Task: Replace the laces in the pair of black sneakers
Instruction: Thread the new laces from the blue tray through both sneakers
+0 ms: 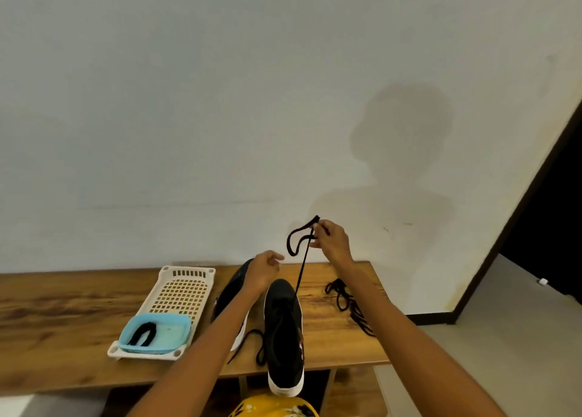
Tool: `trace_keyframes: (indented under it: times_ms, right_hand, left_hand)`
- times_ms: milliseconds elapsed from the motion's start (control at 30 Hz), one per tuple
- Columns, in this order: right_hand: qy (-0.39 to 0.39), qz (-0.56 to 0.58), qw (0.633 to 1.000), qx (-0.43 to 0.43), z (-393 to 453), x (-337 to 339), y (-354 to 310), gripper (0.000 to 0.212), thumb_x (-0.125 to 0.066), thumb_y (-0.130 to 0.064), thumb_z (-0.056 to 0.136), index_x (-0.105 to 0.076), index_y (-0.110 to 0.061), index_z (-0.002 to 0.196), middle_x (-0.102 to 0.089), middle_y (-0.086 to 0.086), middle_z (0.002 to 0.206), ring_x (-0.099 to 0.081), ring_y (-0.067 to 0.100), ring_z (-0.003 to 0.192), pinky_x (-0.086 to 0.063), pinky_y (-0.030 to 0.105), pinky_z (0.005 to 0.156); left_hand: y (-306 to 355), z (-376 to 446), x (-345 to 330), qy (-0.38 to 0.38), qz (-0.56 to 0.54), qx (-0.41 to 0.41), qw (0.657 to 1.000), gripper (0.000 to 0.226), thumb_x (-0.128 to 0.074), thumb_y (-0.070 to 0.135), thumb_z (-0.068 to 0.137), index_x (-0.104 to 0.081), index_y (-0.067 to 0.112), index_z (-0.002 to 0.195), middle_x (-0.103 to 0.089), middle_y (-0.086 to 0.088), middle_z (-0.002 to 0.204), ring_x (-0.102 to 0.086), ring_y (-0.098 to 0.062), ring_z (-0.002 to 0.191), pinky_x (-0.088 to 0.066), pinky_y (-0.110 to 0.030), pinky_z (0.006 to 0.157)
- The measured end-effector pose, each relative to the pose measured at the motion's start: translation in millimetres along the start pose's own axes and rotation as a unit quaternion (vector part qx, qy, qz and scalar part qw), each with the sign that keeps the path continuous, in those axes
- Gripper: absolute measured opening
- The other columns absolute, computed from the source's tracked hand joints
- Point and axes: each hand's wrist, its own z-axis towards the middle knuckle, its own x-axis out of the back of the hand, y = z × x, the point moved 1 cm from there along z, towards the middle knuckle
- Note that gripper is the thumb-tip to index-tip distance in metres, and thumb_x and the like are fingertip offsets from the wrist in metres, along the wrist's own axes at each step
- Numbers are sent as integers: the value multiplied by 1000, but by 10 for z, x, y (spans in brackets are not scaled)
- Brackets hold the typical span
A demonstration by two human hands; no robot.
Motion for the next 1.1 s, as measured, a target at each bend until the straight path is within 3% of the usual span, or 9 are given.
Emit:
trace_keyframes:
  times_ms: [200,300,433,533,633,700,800,933,1100]
  right_hand:
    - [27,66,997,20,22,2,-58,16,-47,-15,100,-63,-12,99,-61,5,94,-65,17,75,-57,20,69]
    - [27,75,996,26,72,-14,-44,15,-47,-8,99,-62,-11,99,-58,8,95,-63,25,85,-57,20,64]
    - [70,45,996,-41,178,-8,181,19,-43,-7,100,-61,-7,106,-59,6,93,-62,15,69,-55,18,61]
    - [102,-22,992,-73,202,23,490,22,-45,-14,100,-59,-3,113,-60,6,92,-59,15,66,-52,21,58]
    - [57,-181,979,-80,134,27,912,22,-42,-20,101,-56,-4,108,-60,6,84,-61,22,70,-52,32,59]
    - [15,-267,959,-95,64,-10,1212,23,-42,-21,101,-57,-4,105,-61,7,83,-63,27,75,-54,42,67]
    - [-38,-347,928,-128,-59,-93,1520,26,-42,-21,101,-59,-4,111,-63,9,90,-58,23,76,-46,35,65]
    - [-66,-354,915,-184,-200,-202,1690,29,-44,-18,100,-56,-5,124,-63,13,118,-59,28,107,-46,33,82]
    - [-26,-274,945,-178,-270,-332,1723,5,-56,-17,94,-55,-12,95,-63,7,96,-64,25,89,-52,39,81]
  left_hand:
    - [-639,-231,-130,-64,87,98,989,18,-51,7,90,-63,15,100,-65,-7,106,-62,-25,97,-49,-33,80]
    - [-852,-288,-197,-86,111,122,983,22,-50,7,90,-63,15,106,-63,-4,112,-60,-20,100,-49,-33,86]
    - [-987,-317,-346,-98,149,105,978,26,-52,6,91,-65,12,113,-63,-5,116,-59,-19,107,-49,-30,91]
    - [-1067,-317,-447,-103,194,91,971,24,-52,10,92,-66,9,112,-65,-7,115,-60,-21,107,-48,-31,91]
    - [-1133,-317,-506,-80,202,78,973,21,-55,17,92,-70,11,105,-68,-4,107,-62,-18,101,-49,-30,86]
    - [-1168,-318,-513,-64,189,73,977,17,-56,18,92,-69,13,100,-68,0,100,-62,-14,95,-47,-26,79]
    - [-1238,-306,-490,-61,152,72,984,8,-54,15,93,-62,15,92,-62,1,87,-58,-13,82,-43,-23,71]
    - [-1405,-296,-387,-80,-14,134,988,19,-52,5,92,-49,15,76,-58,2,73,-56,-13,71,-44,-27,71]
    - [-1370,-260,-292,-119,-90,182,972,16,-51,6,92,-48,12,78,-62,-5,81,-57,-14,73,-43,-24,67]
